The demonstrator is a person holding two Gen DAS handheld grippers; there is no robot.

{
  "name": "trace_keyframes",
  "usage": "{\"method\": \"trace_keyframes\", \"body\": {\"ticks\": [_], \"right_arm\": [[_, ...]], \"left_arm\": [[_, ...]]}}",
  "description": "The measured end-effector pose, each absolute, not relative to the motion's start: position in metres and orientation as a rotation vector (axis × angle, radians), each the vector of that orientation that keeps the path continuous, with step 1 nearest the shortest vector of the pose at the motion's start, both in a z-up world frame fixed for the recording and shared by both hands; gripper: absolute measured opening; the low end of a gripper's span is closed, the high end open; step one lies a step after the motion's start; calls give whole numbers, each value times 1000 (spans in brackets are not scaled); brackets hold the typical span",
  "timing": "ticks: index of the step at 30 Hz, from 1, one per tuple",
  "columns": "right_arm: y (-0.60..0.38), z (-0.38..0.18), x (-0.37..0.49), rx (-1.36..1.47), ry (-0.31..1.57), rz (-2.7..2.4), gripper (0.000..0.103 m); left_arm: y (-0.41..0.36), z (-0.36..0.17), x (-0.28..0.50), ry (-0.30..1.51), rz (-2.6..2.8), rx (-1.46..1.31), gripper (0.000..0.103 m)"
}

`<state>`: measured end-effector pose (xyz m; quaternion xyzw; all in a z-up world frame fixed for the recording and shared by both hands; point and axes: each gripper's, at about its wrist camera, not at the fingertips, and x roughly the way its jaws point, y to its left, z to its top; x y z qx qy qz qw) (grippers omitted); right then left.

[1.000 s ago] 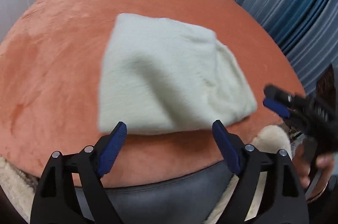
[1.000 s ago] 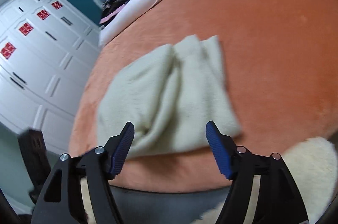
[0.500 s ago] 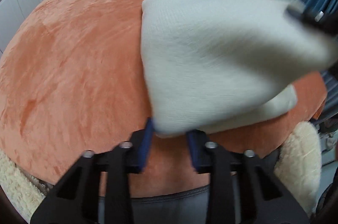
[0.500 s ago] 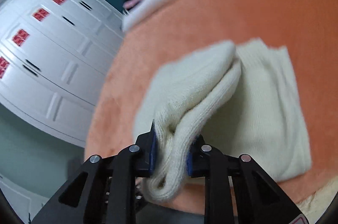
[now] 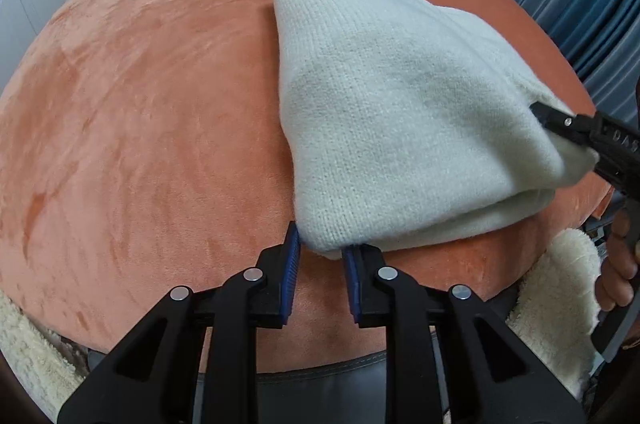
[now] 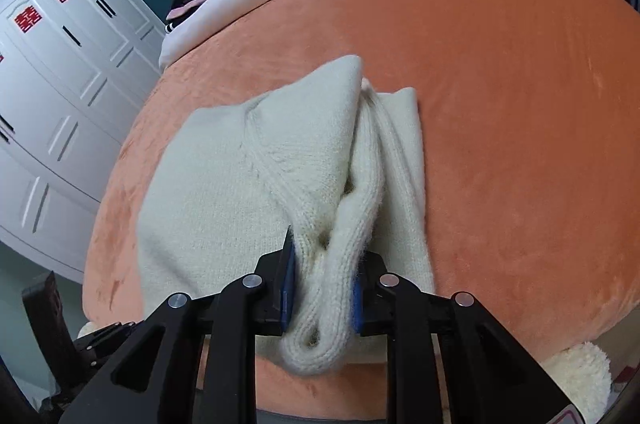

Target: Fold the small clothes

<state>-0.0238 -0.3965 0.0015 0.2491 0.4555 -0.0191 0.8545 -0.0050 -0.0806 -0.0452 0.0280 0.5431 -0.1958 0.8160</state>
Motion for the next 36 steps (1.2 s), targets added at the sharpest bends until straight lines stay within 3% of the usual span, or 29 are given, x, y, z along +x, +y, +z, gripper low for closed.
{"method": "trace_keyframes", "body": {"ticks": [3,4,7,8,9,10,11,15,17,20,21,25,28,31,34,36], "right_arm": [[-400,-8,-18,547,1025,-43,33],[-405,-3,-19,579,1006,-36,36],[-406,-5,-13,652,974,1,57],[-406,-16,-9,667,993,10,55],[-405,-25,-1,675,1027,0,45],[-405,-28,-2,672,1032,-7,24],[-403,-19,-3,660,1005,-11,22],[-400,46,-38,664,747,94,20],[-401,38,-43,592,778,28,21],[-408,-43,-33,530,1026,-66,23],[-410,-49,-36,567,1008,-60,23],[-414,-8,-43,545,951,-100,32],[-411,32,-46,445,877,-177,36],[-405,63,-32,461,803,-81,16],[-390,65,-10,402,802,-23,15],[-388,32,13,344,914,-35,15]], "left_arm": [[-77,-37,-8,1139,-428,47,23],[-75,-34,-11,1127,-426,54,27],[-71,-33,-14,1108,-400,77,40],[-71,-35,-13,1114,-393,75,40],[-70,-37,-11,1125,-384,75,40],[-70,-39,-9,1134,-374,73,40],[-69,-37,-8,1135,-376,67,40],[-64,-36,-5,1133,-373,68,42],[-68,-40,-5,1140,-375,76,42],[-76,-48,-6,1172,-385,91,42],[-76,-47,-7,1179,-384,97,42],[-60,-15,-17,1130,-418,69,42],[-48,19,-16,1047,-411,10,54],[-60,45,6,972,-426,-22,54],[-89,47,37,948,-427,-7,54],[-112,25,57,1006,-402,40,54]]}}
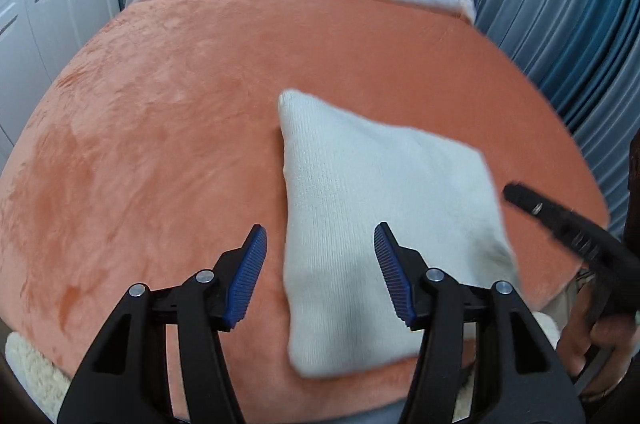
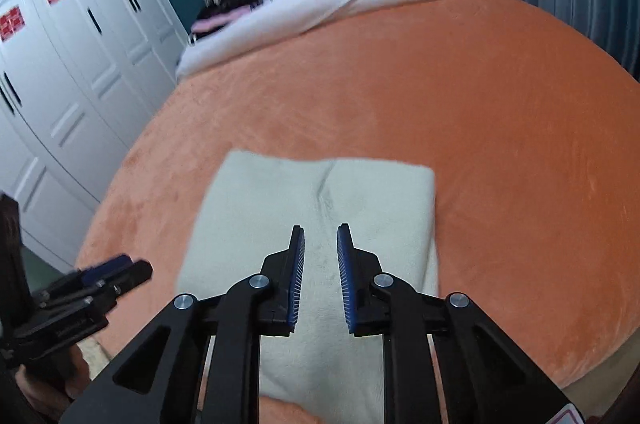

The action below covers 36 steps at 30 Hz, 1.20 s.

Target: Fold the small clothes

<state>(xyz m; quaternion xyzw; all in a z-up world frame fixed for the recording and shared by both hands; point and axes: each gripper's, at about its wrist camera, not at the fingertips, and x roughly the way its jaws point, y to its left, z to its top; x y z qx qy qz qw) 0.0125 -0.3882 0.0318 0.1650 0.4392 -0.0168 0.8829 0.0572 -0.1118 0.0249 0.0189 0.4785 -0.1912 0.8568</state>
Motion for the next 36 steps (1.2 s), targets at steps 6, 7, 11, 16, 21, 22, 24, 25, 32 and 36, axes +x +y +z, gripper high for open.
{"method": "trace_keyframes", "body": {"ticks": [6,7,11,16,21,22,24,25,32,36], "right_arm": [[-378,3,23,244,1070,-71,11],[-378,15,15,276,1016,-45,11],[-385,-22,12,304,1096,-73,5],[-394,15,-9,372,997,-82,23],[-412,22,-64,429,1002,-111,57],[-411,12,-68,470,1037,-94,57],[-410,-8,-69,542,1072,-76,56],[-408,-17,-69,564,1077,-68,42],[-392,55,-63,546,811,-13,11],[-401,40,-59,518,857,-64,11]], "left_arm": [[-121,-14,83,1149,-371,-7,58],[-120,-14,83,1151,-372,-3,60],[-119,-21,81,1130,-347,3,72],[-104,6,57,1075,-387,12,70],[-76,-5,16,1138,-426,-7,73],[-75,-15,7,1166,-427,17,73],[-76,-35,-6,1206,-397,101,71],[-76,-45,-8,1230,-363,140,66],[-55,-33,10,1156,-233,46,45],[-58,-33,10,1217,-285,24,47]]}}
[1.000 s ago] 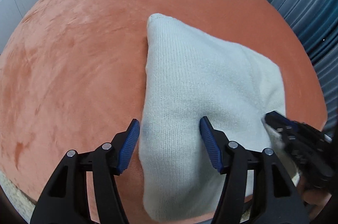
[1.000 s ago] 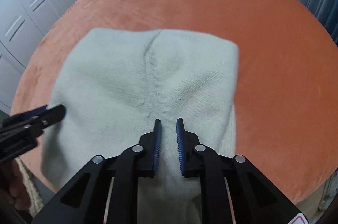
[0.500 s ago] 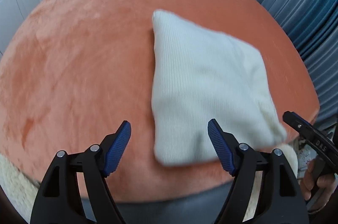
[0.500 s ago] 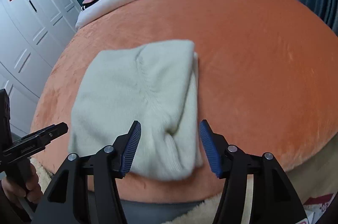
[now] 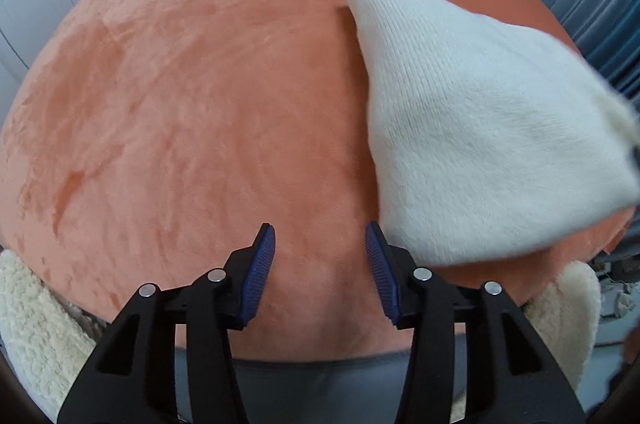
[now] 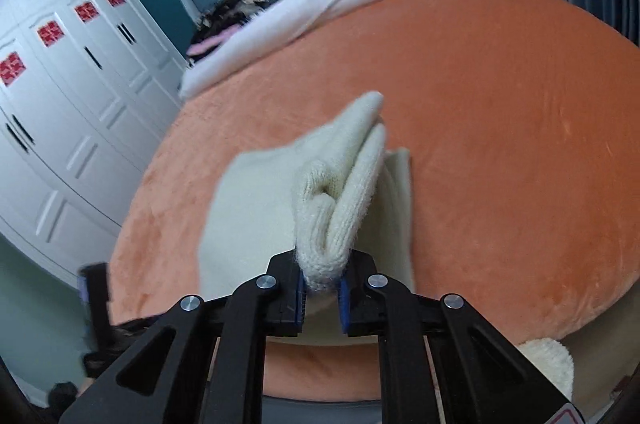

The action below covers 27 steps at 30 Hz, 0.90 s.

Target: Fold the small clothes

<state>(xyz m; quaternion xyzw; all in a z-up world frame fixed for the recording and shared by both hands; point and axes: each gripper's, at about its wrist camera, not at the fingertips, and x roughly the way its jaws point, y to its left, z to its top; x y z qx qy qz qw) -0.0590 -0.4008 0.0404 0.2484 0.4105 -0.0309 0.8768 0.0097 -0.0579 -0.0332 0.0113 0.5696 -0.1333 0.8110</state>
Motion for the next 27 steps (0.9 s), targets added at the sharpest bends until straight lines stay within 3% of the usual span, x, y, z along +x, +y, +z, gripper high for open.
{"method": "trace_keyframes", "body": {"ticks": [2,3,6,8,12,15,18,19,24,26,27], "right_arm": [[-410,-1,-56,590,963,-93,11],[-411,-10,-58,630,974,-89,12],[-405,-6,-62,663,946,-75,12],[-405,6,-60,672,930,-54,12],[-409,48,-70,708,823,43,12],[-407,37,-73,664,852,25,11],[-395,-50,-63,539,1097,-81,11],[-394,-59,-65,562,1097,-82,11],[-395,-23,-69,543,1054,-106,20],[-400,-13,-72,522,1040,-122,32],[-401,-5,-73,506,1024,-141,33]], "left_arm": [[-63,-26,-4,1233,-340,37,51],[-68,-22,-14,1234,-364,58,58],[-85,-22,-30,1202,-405,138,68],[-100,-28,-24,1178,-390,197,68],[-96,-31,4,1148,-313,172,47],[-83,-40,11,1176,-294,129,47],[-87,-54,7,1199,-289,166,47],[-88,-55,4,1200,-288,175,47],[-80,-40,-3,1206,-329,139,52],[-74,-31,-7,1200,-347,114,54],[-71,-24,-10,1194,-351,103,58]]}}
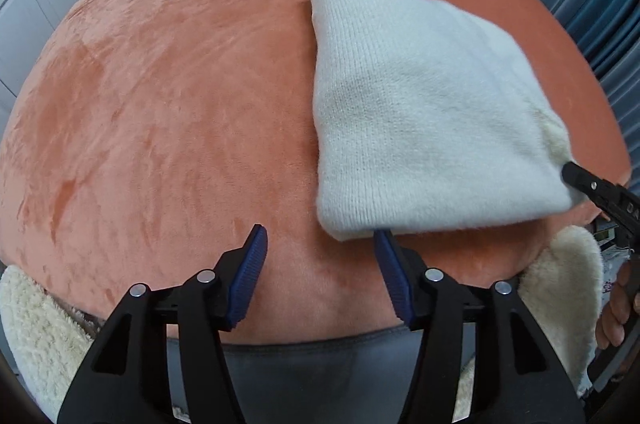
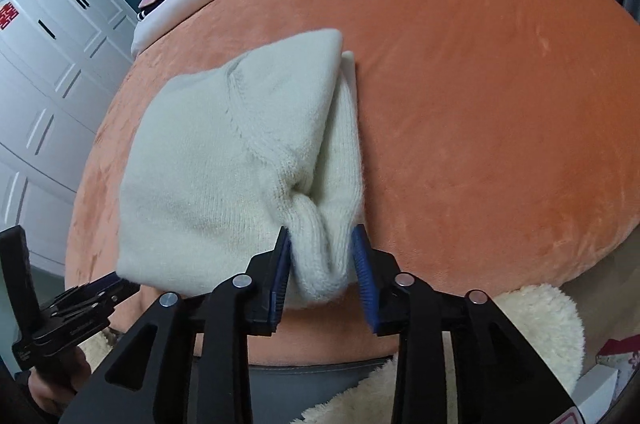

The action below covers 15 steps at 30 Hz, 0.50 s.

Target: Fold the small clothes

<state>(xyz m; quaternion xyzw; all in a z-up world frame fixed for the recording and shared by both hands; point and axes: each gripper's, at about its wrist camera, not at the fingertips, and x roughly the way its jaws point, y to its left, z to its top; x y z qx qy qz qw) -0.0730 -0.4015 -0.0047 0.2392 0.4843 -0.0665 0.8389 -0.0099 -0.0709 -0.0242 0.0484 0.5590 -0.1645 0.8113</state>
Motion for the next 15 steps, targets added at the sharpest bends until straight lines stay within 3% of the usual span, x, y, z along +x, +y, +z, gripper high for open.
{"method": "trace_keyframes", "body": {"ticks": [3,5,6,9,11,12,15], "right_arm": [[-402,25,-65,432,942,-174,32],[-405,41,-52,414,895,-129,15],[-401,44,-39,397,890,-107,12],[-396,17,6,324,967,-93,9],[-393,-40,42,256,1133,-121,0],[-395,-48,47,251,1100,-131,0],[-398,-18,48,272,1101,-140,1]], "left_arm": [[-61,0,-13,1133,-359,42,71],[-62,13,-11,1087,-358,28,71],[-66,17,-7,1067,-359,37,71],[-81,20,7,1041,-340,77,71],[-90,18,17,1032,-340,85,71],[-94,17,21,1032,-341,94,71],[-102,18,24,1040,-341,98,74]]}}
